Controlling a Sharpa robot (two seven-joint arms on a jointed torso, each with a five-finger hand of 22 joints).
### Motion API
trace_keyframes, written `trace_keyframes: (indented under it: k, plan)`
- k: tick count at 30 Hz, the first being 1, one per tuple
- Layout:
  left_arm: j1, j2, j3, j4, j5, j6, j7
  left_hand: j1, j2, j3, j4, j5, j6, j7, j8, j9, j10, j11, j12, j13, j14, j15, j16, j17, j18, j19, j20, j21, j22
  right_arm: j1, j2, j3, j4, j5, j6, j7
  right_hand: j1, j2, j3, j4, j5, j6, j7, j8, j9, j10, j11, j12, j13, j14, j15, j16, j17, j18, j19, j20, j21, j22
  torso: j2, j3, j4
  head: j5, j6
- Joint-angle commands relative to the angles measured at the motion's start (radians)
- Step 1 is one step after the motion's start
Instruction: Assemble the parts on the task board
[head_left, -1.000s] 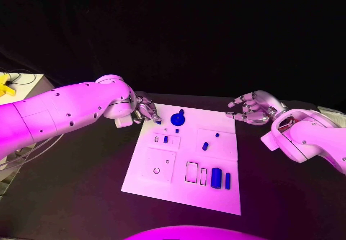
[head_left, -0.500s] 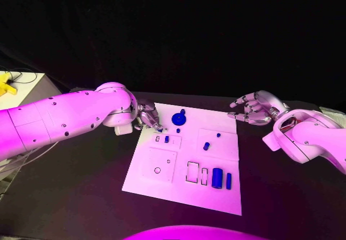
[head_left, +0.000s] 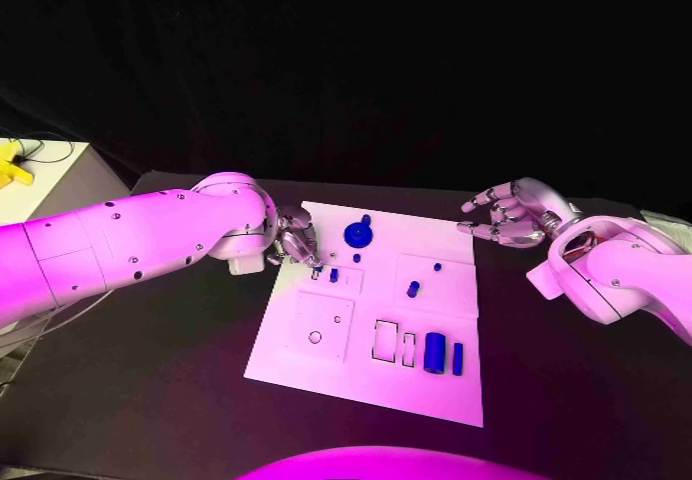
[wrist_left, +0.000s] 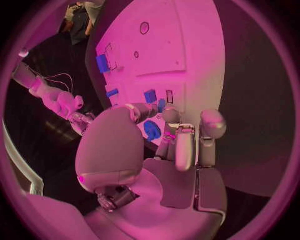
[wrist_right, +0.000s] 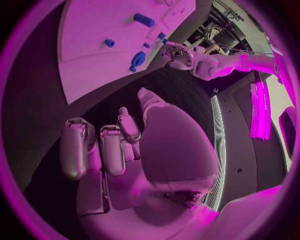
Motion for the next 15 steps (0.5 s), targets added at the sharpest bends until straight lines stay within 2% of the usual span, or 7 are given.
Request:
trace_keyframes:
  k: [1, 15]
  plan:
    - [-0.001, 0.001, 0.000, 0.003, -0.037, 0.049, -0.002, 0.002, -0.002, 0.189, -0.196, 0.005, 0.021, -0.011, 0.004, 0.053, 0.006, 0.000, 0.005, 0.002, 0.070, -0.006, 0.004, 0.140, -0.006, 0.004, 0.000, 0.002, 0.002, 0.000, -0.001, 0.000, 0.001, -0.005, 0.004, 0.008, -0.008, 0.002, -0.006, 0.000, 0.003, -0.006, 0.000, 0.006, -0.001, -0.004, 0.003, 0.002, -0.001, 0.055, 0.007, -0.005, 0.106, 0.005, 0.001, 0.006, -0.003, 0.137, 0.000, 0.0008, -0.0002, 0.000, -0.004]
    - [-0.002, 0.001, -0.001, 0.004, -0.058, 0.077, -0.009, -0.003, -0.005, 0.193, -0.201, 0.012, 0.027, -0.013, 0.001, 0.052, 0.014, -0.002, 0.007, 0.008, 0.071, -0.008, 0.005, 0.144, -0.008, 0.008, -0.002, 0.006, 0.008, 0.000, -0.003, 0.000, 0.002, -0.005, 0.004, 0.008, -0.008, 0.002, -0.006, 0.000, 0.003, -0.006, 0.000, 0.006, -0.001, -0.004, 0.003, 0.002, -0.001, 0.055, 0.007, -0.005, 0.106, 0.005, 0.001, 0.006, -0.003, 0.137, -0.001, 0.0009, -0.0003, 0.000, -0.011]
